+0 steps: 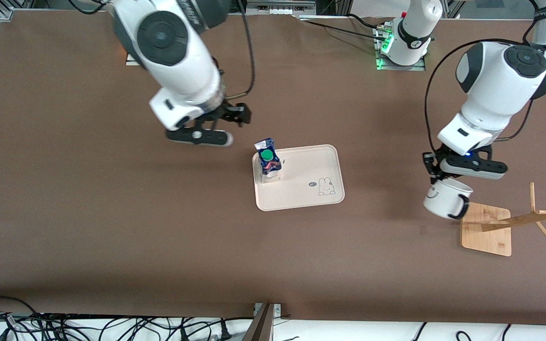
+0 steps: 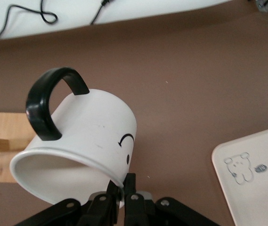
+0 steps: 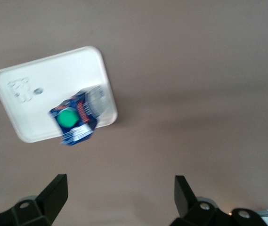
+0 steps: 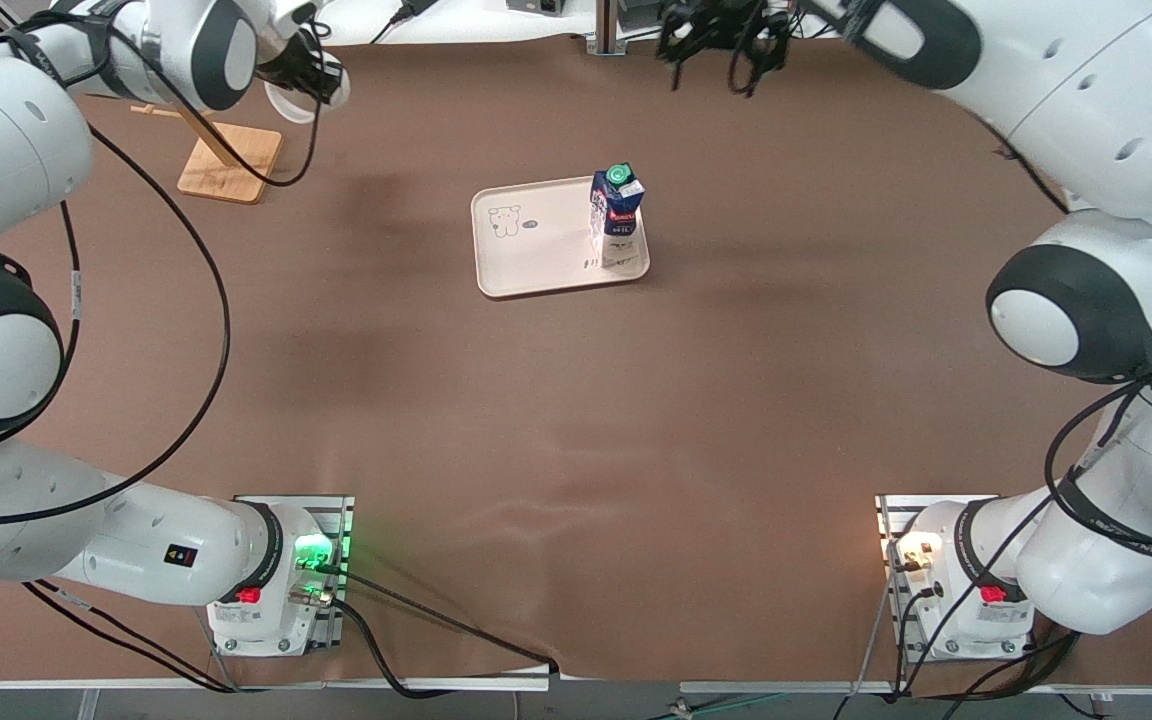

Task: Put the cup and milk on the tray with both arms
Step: 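Carry the white mug off the stand onto the tray with the left gripper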

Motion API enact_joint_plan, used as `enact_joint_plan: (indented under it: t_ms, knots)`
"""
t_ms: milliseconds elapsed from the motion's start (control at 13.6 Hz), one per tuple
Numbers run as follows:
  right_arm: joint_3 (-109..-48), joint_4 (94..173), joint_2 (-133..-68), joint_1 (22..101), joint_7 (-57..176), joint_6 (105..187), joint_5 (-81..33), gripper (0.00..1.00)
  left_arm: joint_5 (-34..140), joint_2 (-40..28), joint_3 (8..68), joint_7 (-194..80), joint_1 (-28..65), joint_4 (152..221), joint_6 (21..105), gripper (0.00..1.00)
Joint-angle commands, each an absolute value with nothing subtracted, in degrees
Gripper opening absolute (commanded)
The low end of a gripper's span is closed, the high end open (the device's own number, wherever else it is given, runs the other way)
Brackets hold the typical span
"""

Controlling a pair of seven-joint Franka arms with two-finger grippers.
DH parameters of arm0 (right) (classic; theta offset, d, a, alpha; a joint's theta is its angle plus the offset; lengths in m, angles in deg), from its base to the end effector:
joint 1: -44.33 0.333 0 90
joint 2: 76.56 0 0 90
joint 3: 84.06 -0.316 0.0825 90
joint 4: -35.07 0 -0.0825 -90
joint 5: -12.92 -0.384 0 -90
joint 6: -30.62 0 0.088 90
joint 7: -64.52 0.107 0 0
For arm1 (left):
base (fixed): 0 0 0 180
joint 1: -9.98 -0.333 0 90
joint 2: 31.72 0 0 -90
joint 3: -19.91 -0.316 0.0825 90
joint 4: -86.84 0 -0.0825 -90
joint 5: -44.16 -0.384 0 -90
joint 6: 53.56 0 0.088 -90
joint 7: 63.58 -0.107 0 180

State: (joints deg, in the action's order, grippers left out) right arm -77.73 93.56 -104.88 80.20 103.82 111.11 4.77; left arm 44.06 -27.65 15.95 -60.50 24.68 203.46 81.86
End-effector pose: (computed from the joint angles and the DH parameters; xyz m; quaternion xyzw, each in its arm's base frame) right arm 0.5694 0.3662 0.5615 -0.9950 0.0718 0.0697 0.0058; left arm 0.5789 -0.1104 0.4363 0.9895 -0.0672 0.1277 0.0123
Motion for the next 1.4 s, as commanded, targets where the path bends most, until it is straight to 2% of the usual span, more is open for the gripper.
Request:
enact_joint_plan:
  t_ms: [0,221,368,516,810,1031,1326]
  knots:
    - [-72.9,94.7,-101.8,78.6,98.8,107.1,5.2,1.00,45.3,-23.9,16.0,-54.9,29.9,196.6,71.0,0.00]
    - [-64.8,94.6,-98.1,77.9,97.8,105.8,5.2,1.00,45.5,-15.2,16.0,-54.4,36.9,186.9,57.2,0.00]
    - [-59.4,94.6,-96.0,79.1,95.4,105.8,5.2,1.00,51.8,-9.9,16.0,-50.4,39.8,182.2,53.2,0.00]
    - [-57.7,94.6,-95.8,78.4,94.8,106.0,5.1,1.00,59.6,-6.3,16.0,-47.9,40.6,180.0,52.6,0.00]
    - [-55.1,94.7,-95.2,76.2,77.8,104.9,6.3,1.00,60.0,2.4,15.8,-42.6,44.7,172.0,48.9,0.00]
    - [-53.0,94.7,-95.6,75.3,64.2,105.3,6.6,1.00,60.0,4.7,15.8,-42.0,45.1,170.7,48.9,0.00]
    - [-53.3,95.0,-95.8,74.0,60.8,105.1,6.5,1.00,60.0,7.8,15.2,-38.5,45.5,168.1,48.8,0.00]
